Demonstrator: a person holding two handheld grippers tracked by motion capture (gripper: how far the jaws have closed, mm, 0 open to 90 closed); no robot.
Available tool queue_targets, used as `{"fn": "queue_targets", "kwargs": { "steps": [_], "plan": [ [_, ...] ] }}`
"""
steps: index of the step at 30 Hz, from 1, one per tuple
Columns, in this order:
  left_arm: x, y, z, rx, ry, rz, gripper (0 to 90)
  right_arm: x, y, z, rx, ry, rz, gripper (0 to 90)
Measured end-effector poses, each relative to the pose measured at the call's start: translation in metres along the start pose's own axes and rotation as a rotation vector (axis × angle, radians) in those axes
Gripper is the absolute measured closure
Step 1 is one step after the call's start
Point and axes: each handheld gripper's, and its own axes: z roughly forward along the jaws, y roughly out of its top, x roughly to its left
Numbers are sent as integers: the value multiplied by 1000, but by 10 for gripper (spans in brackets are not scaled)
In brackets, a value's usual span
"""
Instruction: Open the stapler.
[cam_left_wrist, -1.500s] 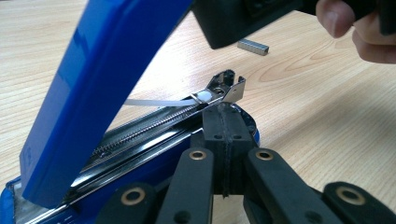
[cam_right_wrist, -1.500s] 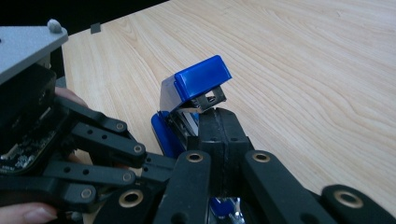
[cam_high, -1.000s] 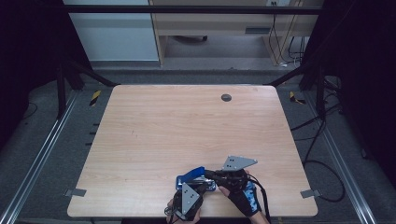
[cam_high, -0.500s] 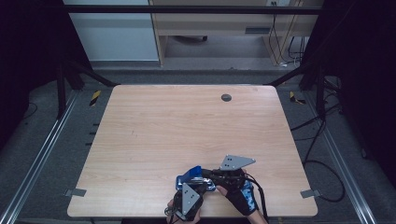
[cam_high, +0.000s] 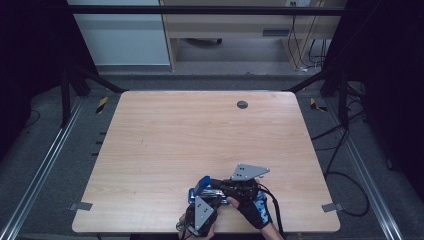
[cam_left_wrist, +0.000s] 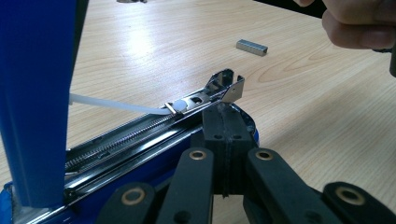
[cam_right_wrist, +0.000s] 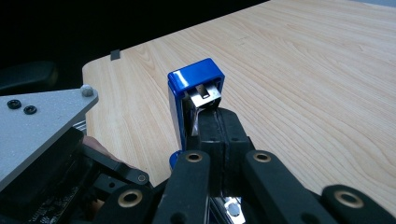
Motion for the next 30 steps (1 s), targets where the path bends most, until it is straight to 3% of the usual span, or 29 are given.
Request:
{"fn": "queue_targets", "kwargs": {
  "steps": [30],
  "plan": [
    [0, -1, 0, -3, -13, -5, 900, 5, 12, 22, 27, 46, -16, 900]
  ]
}}
